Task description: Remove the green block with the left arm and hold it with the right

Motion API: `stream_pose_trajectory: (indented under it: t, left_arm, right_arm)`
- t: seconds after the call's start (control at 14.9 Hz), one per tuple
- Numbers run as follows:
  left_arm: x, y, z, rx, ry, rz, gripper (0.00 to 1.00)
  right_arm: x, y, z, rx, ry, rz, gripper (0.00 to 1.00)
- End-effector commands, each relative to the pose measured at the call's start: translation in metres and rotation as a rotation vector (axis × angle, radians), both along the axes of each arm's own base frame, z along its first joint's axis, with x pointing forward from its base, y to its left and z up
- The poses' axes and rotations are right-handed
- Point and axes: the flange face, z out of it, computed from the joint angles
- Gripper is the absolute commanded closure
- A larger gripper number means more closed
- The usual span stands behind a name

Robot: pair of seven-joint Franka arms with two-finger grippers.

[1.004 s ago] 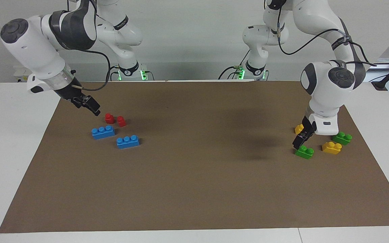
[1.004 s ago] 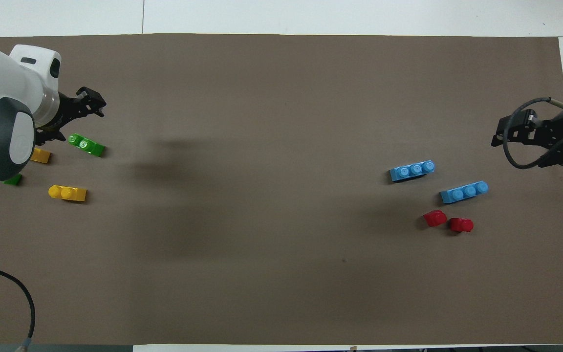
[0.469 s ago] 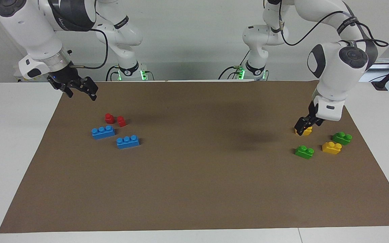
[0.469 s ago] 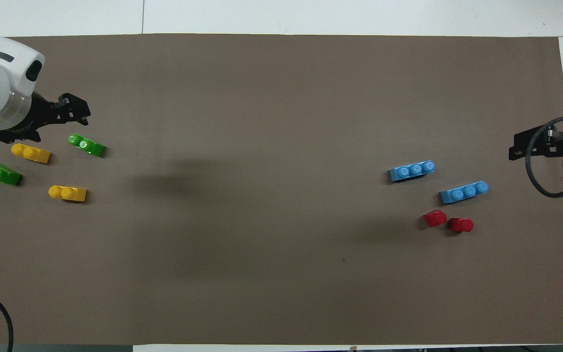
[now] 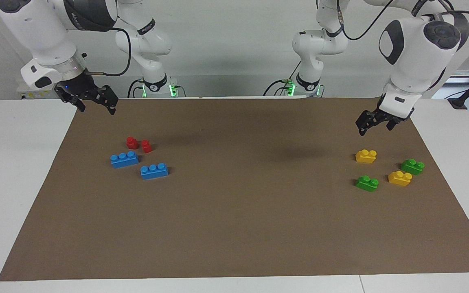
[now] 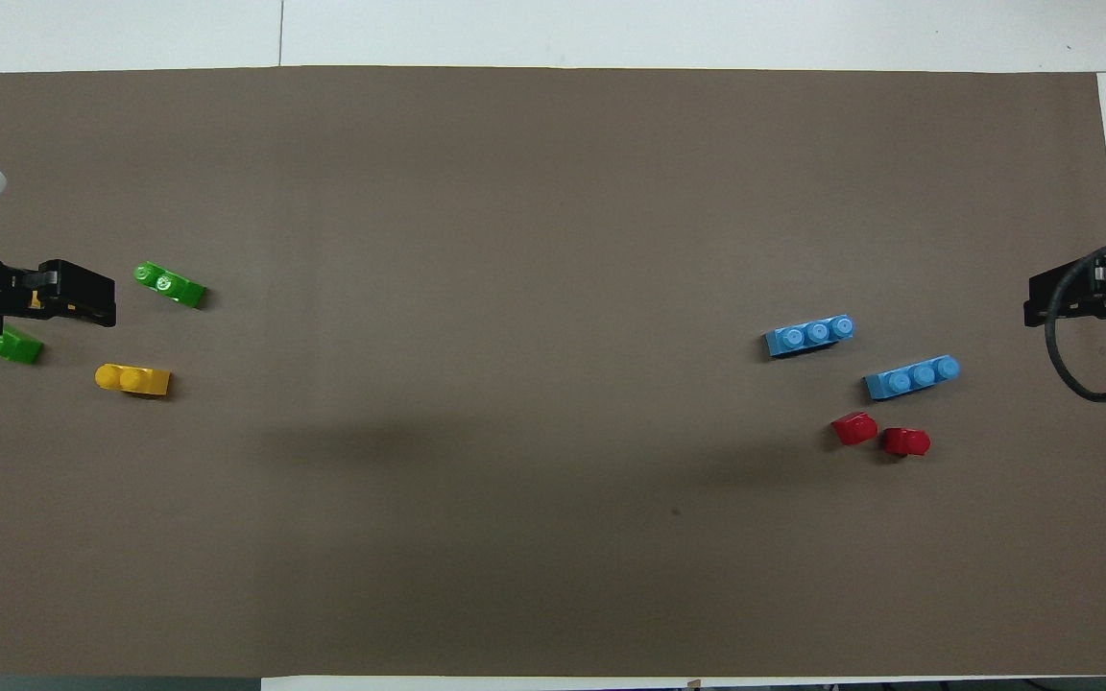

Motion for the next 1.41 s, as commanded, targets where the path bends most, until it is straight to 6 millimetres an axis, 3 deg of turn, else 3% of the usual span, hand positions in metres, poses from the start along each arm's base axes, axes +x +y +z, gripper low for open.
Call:
stream_pose_trajectory:
  t: [0.0,0.74,1.34]
  left_arm:
    - [-0.011,0.005,0.011,-0.081,0.020,0.004,0.00]
    - [-0.010,0.007,0.023,-0.085,-0.037,0.006,0.00]
    - [-0.012,0.004,0.022,-0.085,-0.032,-0.001,0.00]
  right_arm:
    - [0.001,-0.002,0.004,-0.016,0.010,0.026,0.00]
    - [0.003,-0.002,0.006,-0.010,-0.003,0.108,0.00]
    - [0.002,-0.001,0.006,-0.008,0.000,0.102,0.00]
